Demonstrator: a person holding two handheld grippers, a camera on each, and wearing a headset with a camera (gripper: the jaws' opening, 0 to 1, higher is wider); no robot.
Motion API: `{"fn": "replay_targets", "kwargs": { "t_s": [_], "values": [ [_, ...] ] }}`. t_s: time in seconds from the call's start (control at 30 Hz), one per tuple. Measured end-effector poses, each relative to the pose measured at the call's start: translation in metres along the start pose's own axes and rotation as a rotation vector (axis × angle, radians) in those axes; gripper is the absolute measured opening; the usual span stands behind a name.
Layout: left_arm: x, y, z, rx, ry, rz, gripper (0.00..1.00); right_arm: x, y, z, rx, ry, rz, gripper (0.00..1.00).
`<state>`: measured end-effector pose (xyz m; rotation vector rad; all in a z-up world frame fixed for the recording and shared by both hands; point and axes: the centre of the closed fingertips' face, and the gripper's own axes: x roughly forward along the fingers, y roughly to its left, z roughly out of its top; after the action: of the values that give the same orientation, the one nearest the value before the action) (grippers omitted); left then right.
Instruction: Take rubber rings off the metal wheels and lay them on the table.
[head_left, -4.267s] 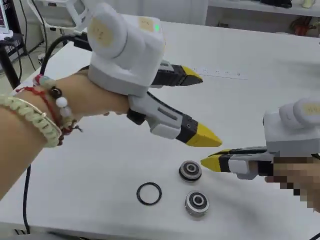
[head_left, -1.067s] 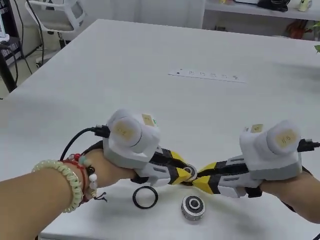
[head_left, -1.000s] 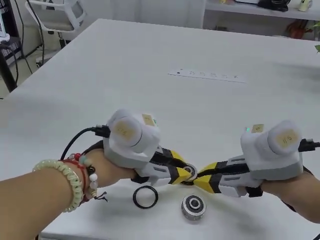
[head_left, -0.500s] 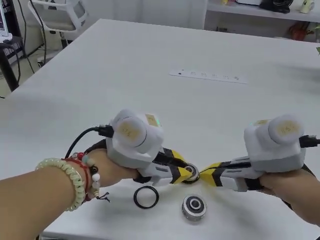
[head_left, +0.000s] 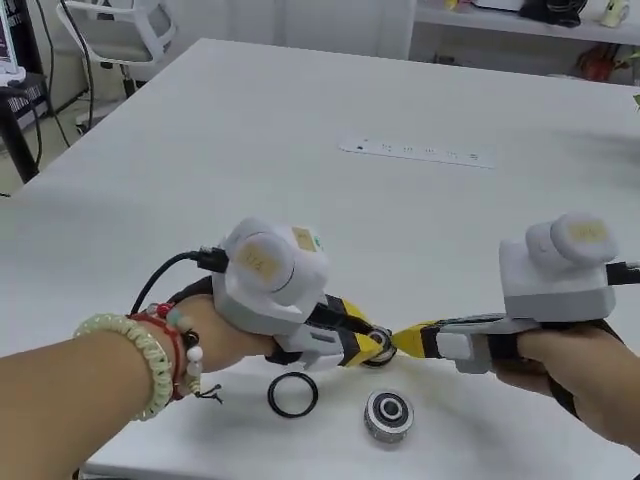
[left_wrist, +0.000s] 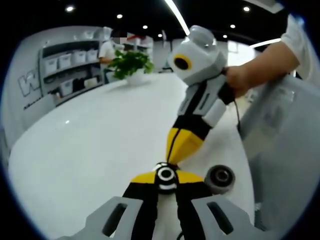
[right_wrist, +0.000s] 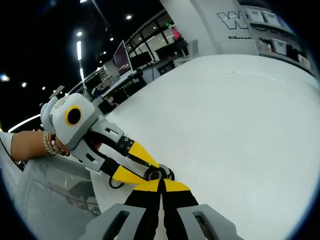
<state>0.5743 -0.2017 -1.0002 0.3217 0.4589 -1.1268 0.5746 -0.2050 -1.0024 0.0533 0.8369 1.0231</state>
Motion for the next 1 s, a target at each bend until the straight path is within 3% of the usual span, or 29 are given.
{"fn": "replay_targets", "kwargs": {
  "t_s": [0.4, 0.5, 0.67, 0.87, 1.0],
  "values": [
    [0.0, 0.0, 0.0, 0.0, -0.008, 0.002, 0.13, 0.0, 0.01, 0.002, -0.029, -0.007, 0.022, 0.0],
    [0.001, -0.001, 0.0, -0.002, -0.01, 0.002, 0.13, 0.0, 0.018, 0.009, -0.034, -0.041, 0.058, 0.0],
    [0.002, -0.001, 0.002, -0.007, -0.016, 0.005, 0.13, 0.002, 0.014, 0.013, -0.069, -0.039, 0.014, 0.0],
    [0.002, -0.001, 0.002, -0.015, -0.026, 0.005, 0.13, 0.0, 0.001, 0.006, -0.031, -0.013, -0.032, 0.0],
    [0.002, -0.001, 0.002, -0.035, -0.027, 0.006, 0.14, -0.001, -0.001, 0.003, -0.012, -0.004, -0.027, 0.0]
  ]
}}
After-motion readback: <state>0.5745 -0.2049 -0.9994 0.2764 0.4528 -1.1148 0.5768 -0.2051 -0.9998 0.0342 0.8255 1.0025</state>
